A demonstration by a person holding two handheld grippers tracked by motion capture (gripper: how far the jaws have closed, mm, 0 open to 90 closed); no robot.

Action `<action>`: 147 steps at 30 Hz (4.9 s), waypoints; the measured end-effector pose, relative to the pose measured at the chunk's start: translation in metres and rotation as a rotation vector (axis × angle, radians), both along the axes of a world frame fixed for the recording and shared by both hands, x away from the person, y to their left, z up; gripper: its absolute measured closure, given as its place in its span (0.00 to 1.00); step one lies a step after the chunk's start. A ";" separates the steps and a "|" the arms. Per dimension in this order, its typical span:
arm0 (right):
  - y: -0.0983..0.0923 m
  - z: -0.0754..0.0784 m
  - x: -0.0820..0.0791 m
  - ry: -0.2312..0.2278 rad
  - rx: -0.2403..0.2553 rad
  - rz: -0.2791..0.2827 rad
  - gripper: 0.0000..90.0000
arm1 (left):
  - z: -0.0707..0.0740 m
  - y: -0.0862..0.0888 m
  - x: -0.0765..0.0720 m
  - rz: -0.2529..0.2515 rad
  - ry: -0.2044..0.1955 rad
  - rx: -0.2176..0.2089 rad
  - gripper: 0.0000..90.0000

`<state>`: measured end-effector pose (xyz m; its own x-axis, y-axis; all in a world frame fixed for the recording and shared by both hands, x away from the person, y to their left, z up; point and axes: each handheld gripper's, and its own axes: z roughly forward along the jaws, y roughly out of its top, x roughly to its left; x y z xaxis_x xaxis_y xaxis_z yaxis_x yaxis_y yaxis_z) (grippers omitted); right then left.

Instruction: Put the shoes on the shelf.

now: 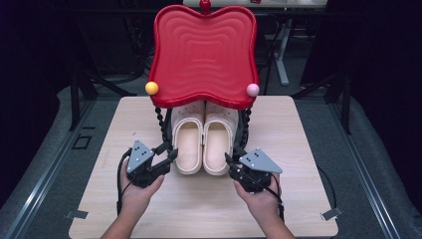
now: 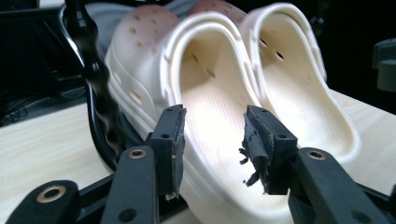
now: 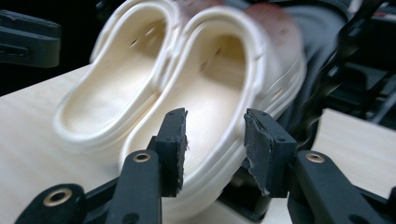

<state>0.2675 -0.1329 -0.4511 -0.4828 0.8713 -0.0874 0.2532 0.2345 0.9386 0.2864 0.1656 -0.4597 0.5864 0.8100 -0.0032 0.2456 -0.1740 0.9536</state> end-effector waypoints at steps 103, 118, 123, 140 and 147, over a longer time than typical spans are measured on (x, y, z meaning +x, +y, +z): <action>0.014 -0.034 0.038 0.192 0.056 0.001 1.00 | -0.026 -0.008 0.037 0.042 0.165 0.049 1.00; 0.013 -0.035 0.059 0.219 0.079 -0.026 1.00 | -0.028 -0.024 0.057 0.039 0.190 0.056 1.00; 0.016 -0.036 0.064 0.233 0.089 -0.025 1.00 | -0.030 -0.034 0.060 0.027 0.197 0.063 1.00; 0.028 -0.041 0.074 0.242 0.082 -0.022 0.96 | -0.036 -0.040 0.067 0.030 0.207 0.054 0.98; 0.020 -0.038 0.064 0.215 0.092 -0.010 0.90 | -0.030 -0.033 0.058 0.018 0.171 0.024 0.88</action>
<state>0.3319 -0.1127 -0.4892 -0.4732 0.8757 0.0968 0.4514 0.1467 0.8802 0.3444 0.1330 -0.4899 0.5645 0.8213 -0.0824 0.4069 -0.1900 0.8935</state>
